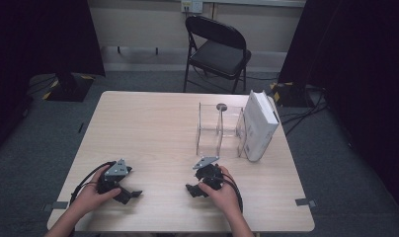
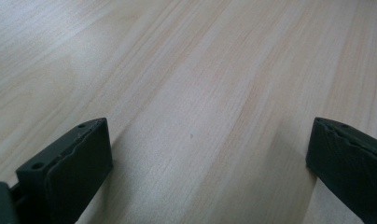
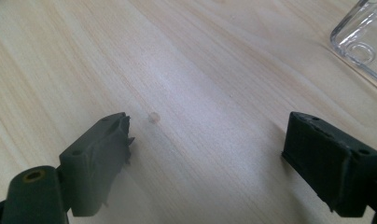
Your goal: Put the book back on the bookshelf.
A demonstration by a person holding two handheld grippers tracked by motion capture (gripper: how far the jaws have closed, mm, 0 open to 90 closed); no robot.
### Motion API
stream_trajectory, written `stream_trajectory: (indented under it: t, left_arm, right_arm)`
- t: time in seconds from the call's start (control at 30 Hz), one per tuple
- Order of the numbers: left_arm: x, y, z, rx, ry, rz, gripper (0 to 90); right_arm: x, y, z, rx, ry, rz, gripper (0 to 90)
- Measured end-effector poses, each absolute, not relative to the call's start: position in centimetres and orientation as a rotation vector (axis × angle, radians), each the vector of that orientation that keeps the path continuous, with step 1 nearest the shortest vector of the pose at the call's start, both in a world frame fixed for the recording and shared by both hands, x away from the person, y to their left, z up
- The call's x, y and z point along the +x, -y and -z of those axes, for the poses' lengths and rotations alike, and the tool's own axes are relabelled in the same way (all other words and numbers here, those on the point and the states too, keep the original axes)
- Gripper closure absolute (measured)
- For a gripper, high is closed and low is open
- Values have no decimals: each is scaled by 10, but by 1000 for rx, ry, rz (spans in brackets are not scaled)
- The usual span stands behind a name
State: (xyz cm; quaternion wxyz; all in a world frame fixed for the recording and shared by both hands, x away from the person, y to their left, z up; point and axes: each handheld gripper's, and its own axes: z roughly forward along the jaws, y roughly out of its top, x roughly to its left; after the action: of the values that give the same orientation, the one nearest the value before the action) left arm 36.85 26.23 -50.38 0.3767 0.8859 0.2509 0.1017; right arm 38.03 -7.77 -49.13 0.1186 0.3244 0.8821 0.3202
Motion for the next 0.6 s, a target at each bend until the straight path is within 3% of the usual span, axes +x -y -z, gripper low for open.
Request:
stream_trajectory:
  t: [0.6]
  left_arm:
    - [368, -262, 504, 2266, -642, -260, 0]
  right_arm:
    - [374, 83, 502, 927, -2484, -1075, 122]
